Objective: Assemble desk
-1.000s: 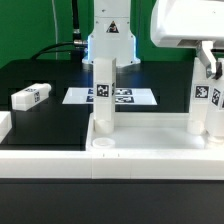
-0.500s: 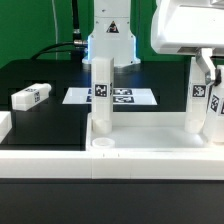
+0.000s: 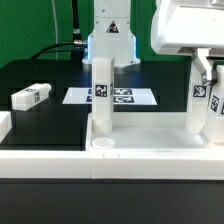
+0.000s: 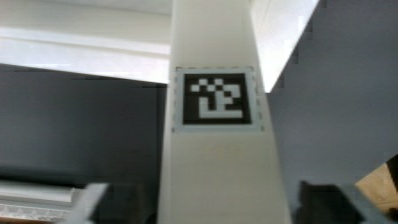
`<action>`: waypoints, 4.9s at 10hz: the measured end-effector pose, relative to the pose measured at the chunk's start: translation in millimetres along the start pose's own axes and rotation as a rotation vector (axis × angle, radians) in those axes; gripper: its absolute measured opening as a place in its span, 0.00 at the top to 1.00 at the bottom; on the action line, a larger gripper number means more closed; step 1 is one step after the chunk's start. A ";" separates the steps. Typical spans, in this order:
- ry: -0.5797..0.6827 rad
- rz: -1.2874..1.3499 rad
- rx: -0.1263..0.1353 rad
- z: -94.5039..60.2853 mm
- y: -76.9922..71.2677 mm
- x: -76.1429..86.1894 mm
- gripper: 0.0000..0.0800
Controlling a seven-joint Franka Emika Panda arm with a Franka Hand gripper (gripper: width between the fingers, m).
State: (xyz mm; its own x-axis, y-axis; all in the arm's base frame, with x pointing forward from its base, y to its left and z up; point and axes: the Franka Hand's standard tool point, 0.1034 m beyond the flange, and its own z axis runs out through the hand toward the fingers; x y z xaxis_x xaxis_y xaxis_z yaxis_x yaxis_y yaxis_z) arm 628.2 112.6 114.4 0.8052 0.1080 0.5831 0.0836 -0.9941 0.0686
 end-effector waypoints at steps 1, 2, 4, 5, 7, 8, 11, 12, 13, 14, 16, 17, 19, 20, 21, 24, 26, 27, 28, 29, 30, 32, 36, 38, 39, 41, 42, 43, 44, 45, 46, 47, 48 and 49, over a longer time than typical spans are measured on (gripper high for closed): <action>0.000 -0.001 0.000 -0.1 0.3 0.1 0.25; -0.001 -0.006 -0.003 -1.4 3.1 2.0 0.25; -0.028 0.005 0.006 -11.2 3.5 11.7 0.20; -0.039 0.007 0.010 -15.9 4.2 17.2 0.19; -0.044 0.006 0.010 -15.2 4.0 17.5 0.19; -0.071 0.007 0.012 -14.1 3.2 15.2 0.19; -0.141 0.010 0.012 -9.7 4.2 6.1 0.19; -0.243 0.013 0.017 -7.6 3.3 3.8 0.19; -0.305 0.016 0.020 -7.2 3.0 9.1 0.19; -0.360 0.018 0.021 -6.7 4.2 8.6 0.19; -0.516 0.025 0.023 -6.5 7.6 6.4 0.19; -0.543 0.027 0.022 -5.0 8.9 8.7 0.19; -0.548 0.029 0.020 -3.4 8.7 8.8 0.21; -0.549 0.028 0.021 -2.9 7.6 8.1 0.21; -0.546 0.023 0.022 -0.9 6.8 7.1 0.49; -0.531 0.024 0.019 1.9 7.6 7.8 0.64; -0.531 0.049 0.012 1.9 7.7 7.7 0.64; -0.531 0.050 0.012 1.9 7.7 7.7 0.64; -0.531 0.086 0.005 1.8 7.8 7.8 0.64; -0.533 0.231 -0.026 0.7 9.6 7.3 0.64; -0.533 0.300 -0.046 0.2 11.7 6.7 0.64; -0.529 0.550 -0.097 0.6 12.8 4.1 0.64; -0.507 0.869 -0.146 2.1 15.2 4.7 0.64; -0.503 1.002 -0.167 2.4 15.5 4.8 0.64; -0.500 1.080 -0.189 2.4 15.6 4.5 0.64; -0.495 1.196 -0.221 2.4 16.1 4.2 0.64; -0.493 1.233 -0.232 2.3 16.3 4.2 0.63; -0.494 1.232 -0.233 3.0 16.0 3.4 0.47; -0.504 1.166 -0.237 3.2 15.1 2.0 0.47; -0.514 1.083 -0.241 3.8 12.8 2.6 0.27; -0.509 0.981 -0.229 4.5 11.1 5.0 0.21; -0.513 0.878 -0.206 4.4 9.2 5.3 0.20; -0.517 0.787 -0.183 4.4 6.2 5.0 0.20; -0.520 0.739 -0.168 4.5 3.8 5.0 0.19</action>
Offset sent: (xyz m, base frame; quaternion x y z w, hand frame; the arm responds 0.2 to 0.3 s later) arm 0.0067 -0.0056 0.0330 -0.0129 -0.0377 0.0005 0.9992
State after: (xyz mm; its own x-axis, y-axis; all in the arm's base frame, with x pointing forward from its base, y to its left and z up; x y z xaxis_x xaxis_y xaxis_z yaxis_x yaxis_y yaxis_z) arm 635.1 109.3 113.9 0.7859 -0.6117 0.0909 -0.6112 -0.7907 -0.0363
